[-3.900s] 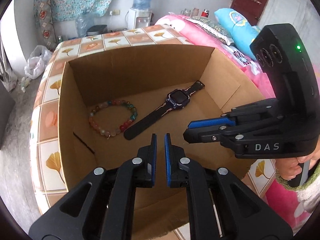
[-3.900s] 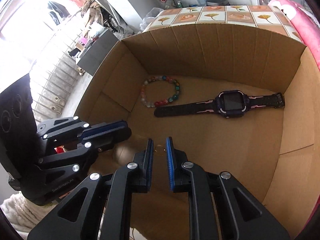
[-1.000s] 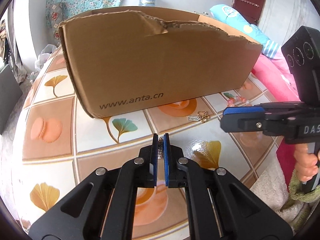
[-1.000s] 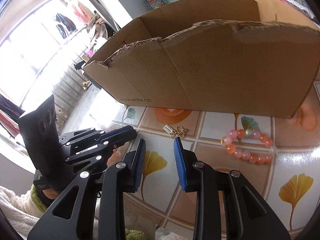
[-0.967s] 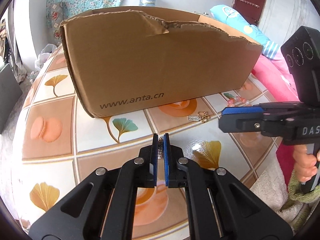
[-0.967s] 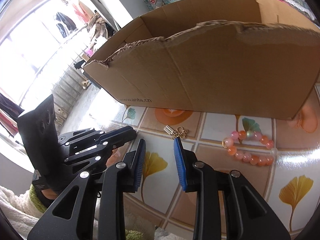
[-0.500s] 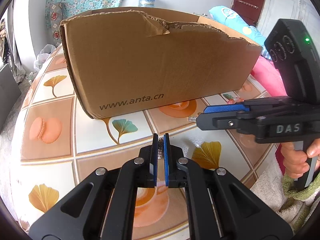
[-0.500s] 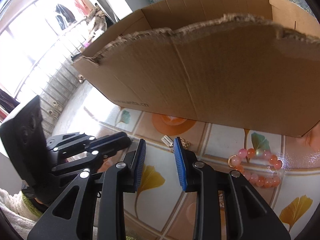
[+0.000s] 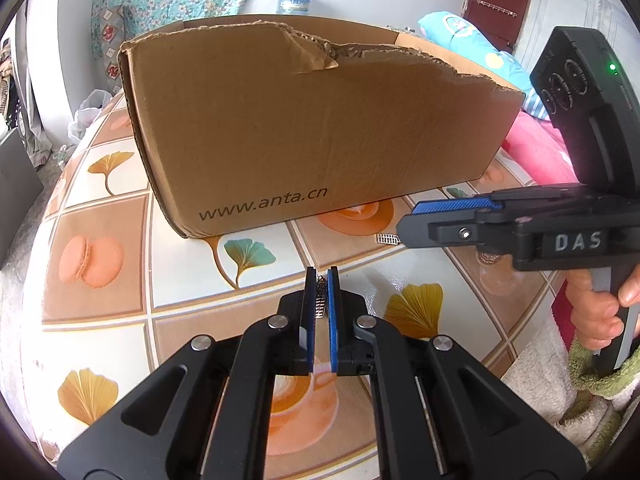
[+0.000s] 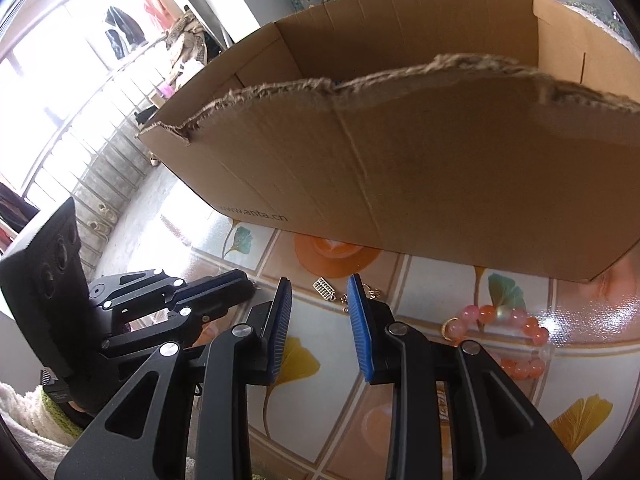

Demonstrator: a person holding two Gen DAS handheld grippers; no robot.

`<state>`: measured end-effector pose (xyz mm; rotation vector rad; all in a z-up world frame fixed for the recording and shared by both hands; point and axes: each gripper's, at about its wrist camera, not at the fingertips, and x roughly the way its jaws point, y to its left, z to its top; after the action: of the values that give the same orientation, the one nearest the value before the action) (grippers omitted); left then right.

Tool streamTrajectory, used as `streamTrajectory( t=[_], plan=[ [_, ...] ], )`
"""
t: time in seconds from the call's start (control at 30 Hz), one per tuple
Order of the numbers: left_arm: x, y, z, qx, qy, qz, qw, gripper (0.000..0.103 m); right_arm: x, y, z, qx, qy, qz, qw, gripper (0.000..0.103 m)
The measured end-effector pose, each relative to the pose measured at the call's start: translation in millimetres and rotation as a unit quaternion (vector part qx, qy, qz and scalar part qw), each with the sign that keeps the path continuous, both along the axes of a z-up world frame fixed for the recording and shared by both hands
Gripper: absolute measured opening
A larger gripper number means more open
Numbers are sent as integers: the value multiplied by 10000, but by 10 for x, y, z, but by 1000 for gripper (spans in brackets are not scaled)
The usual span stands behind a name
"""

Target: Organize jewelry

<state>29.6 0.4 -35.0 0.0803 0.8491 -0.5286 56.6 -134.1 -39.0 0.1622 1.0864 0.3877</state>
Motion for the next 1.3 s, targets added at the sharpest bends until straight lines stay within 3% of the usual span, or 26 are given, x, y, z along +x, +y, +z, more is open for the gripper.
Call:
streamTrajectory(
  t=[0.33,0.47,0.73,1.07,1.3],
  plan=[
    [10,-5,5,5,8,12,10000,5,-49,-112,-22,-208,7,-210,9996,29],
    [12,-8,6,12,13,14,10000,5,-85,-39,46,-77,-124,-14,9999,29],
    [10,-3,3,8,12,6,10000,5,-51,126,9,-482,-241,196,9984,29],
    [19,-2,0,5,8,19,10000,5,-49,260,9,-718,-326,416,9960,16],
    [21,-1,1,7,10,18,10000,5,-92,336,39,-813,-384,480,9948,15]
  ],
)
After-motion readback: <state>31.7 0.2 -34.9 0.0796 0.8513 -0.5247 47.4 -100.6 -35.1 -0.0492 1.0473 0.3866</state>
